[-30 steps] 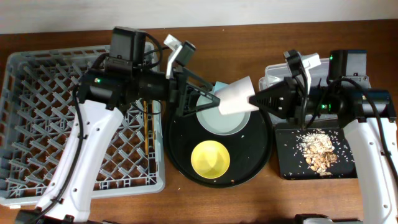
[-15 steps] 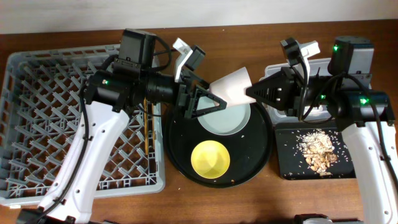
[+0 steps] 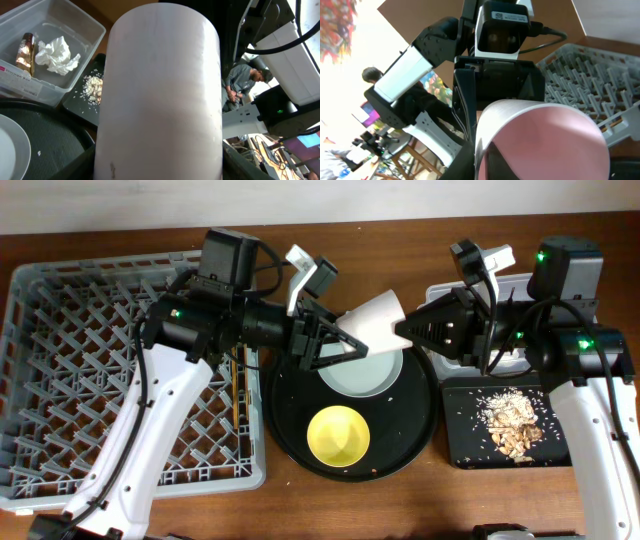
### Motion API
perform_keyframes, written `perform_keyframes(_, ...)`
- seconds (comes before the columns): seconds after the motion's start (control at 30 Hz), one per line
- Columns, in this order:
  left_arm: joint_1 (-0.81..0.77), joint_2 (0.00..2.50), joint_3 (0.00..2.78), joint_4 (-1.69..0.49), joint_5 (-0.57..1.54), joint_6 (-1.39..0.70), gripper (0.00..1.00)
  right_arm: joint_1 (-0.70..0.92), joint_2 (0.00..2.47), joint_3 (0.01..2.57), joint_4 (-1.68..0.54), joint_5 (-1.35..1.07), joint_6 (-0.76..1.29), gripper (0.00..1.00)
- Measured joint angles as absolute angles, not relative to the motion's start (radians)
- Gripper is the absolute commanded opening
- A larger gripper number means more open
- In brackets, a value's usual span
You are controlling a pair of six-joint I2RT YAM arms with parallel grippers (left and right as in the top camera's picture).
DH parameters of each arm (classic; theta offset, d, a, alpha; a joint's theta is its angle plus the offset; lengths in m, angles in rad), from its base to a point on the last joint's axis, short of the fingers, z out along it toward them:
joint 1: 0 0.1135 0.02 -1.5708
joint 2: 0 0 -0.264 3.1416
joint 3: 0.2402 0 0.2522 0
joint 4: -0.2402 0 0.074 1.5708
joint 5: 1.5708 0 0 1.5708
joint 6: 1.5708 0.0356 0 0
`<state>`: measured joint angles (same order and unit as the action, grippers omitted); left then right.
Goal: Sort waste into correct bins and load items into the dishwasher rack
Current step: 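Grasp the pink cup with the left gripper and release the right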
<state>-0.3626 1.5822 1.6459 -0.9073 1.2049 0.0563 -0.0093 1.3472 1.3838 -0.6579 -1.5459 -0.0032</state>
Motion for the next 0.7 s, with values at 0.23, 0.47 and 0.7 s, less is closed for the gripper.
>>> perform_keyframes(0.23,-0.31,1.582,1.646,-0.921,1.208,0.057,0.16,-0.015,1.347,1.384,-0.641,-1.545,-0.004,0.57)
perform_keyframes(0.47,-0.277,1.582,1.646,-0.964,1.219,0.057,0.16,-0.051,1.347,1.384,-0.655,-1.463,-0.003,0.1)
perform_keyframes(0.7,-0.278,1.582,1.646,-0.965,1.28,0.057,0.16,-0.051,1.347,1.384,-0.706,-1.366,-0.003,0.04)
